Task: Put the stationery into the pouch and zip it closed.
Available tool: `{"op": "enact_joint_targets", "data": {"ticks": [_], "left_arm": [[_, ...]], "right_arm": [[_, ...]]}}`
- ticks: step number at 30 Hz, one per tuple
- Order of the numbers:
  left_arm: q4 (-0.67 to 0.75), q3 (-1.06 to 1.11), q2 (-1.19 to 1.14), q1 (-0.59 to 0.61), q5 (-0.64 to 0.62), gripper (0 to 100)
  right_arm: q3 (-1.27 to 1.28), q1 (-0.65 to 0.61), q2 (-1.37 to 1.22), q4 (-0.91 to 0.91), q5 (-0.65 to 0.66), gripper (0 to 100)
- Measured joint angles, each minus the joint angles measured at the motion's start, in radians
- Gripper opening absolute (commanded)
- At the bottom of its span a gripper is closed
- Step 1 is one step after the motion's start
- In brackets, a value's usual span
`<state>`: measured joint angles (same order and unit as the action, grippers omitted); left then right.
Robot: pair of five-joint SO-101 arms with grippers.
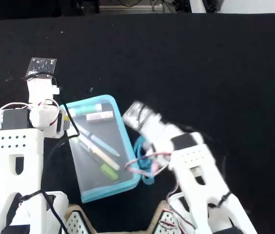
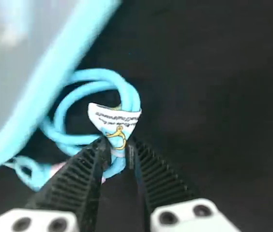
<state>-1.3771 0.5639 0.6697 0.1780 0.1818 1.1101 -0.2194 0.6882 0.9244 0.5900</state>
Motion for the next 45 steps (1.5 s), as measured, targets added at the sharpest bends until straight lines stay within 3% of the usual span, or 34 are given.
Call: {"op": "enact_joint_targets", "data": {"ticks": [5,12,17,20,27,30,38,45], "left_arm": [[0.0,0.0,0.0,0.0,0.0,20],[0.0,0.0,0.0,0.0,0.0,20],[0.0,0.0,0.0,0.0,0.0,20],[0.0,0.0,0.0,0.0,0.0,20],[0.0,0.0,0.0,0.0,0.0,20],[0.0,0.0,0.0,0.0,0.0,20],[0.0,0.0,0.0,0.091,0.0,20],[0.0,0.002,0.0,0.12,0.0,20]], "right_arm": [[-0.034,0.071,-0.002,-0.107,-0.02,2.3],[-0.063,0.091,-0.002,-0.031,-0.02,27.4],[-0.13,0.146,-0.002,0.009,-0.015,25.0],[-0.137,0.144,-0.002,0.023,0.115,25.4],[-0.109,0.124,-0.002,0.224,0.789,25.8],[-0.107,0.103,-0.002,0.262,0.962,25.8],[-0.023,-0.04,-0.002,0.229,1.017,25.5],[-0.112,-0.028,-0.002,0.304,1.017,25.5]]}}
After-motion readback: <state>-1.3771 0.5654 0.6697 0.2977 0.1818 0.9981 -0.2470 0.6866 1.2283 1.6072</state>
